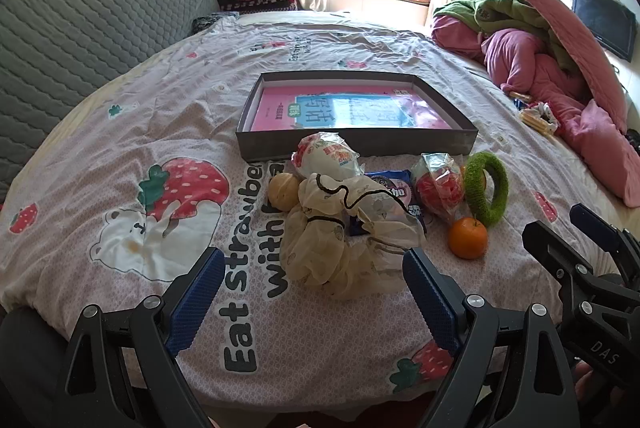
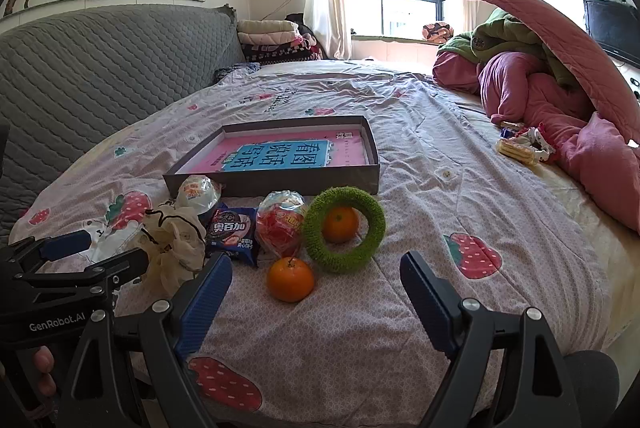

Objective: Organize objects
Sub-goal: 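Move the right tool to the mandarin while the left tool approaches the beige mesh bag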

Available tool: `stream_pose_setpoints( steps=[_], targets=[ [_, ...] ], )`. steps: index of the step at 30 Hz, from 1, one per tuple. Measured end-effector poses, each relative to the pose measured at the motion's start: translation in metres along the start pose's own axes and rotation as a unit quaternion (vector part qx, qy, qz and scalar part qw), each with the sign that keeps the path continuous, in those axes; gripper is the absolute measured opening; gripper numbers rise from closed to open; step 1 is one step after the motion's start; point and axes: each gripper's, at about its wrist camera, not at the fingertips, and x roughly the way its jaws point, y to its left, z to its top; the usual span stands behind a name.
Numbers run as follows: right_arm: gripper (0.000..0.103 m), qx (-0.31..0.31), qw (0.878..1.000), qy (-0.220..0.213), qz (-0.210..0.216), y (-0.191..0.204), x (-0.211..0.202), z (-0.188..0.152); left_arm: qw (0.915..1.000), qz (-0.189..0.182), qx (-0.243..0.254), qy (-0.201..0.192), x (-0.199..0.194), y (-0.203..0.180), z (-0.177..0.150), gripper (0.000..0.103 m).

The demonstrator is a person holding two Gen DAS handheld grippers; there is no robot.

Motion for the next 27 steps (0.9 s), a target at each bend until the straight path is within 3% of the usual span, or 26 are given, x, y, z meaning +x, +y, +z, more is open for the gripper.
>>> stream_pose_setpoints(
  steps=[20, 27],
  targets=[
    [0.086, -0.008, 1.000, 0.010, 0.003, 0.003, 0.003, -0.003, 0.9999, -0.004, -0.002, 0.013, 0.004, -0.001, -0.003, 0.091],
    [0.086, -0.011, 1.000, 0.020, 0.009, 0.005, 0.007, -0.006, 0.9992, -0.014, -0.025, 0.028, 0.012, 0.009, -0.004, 0.091]
  ],
)
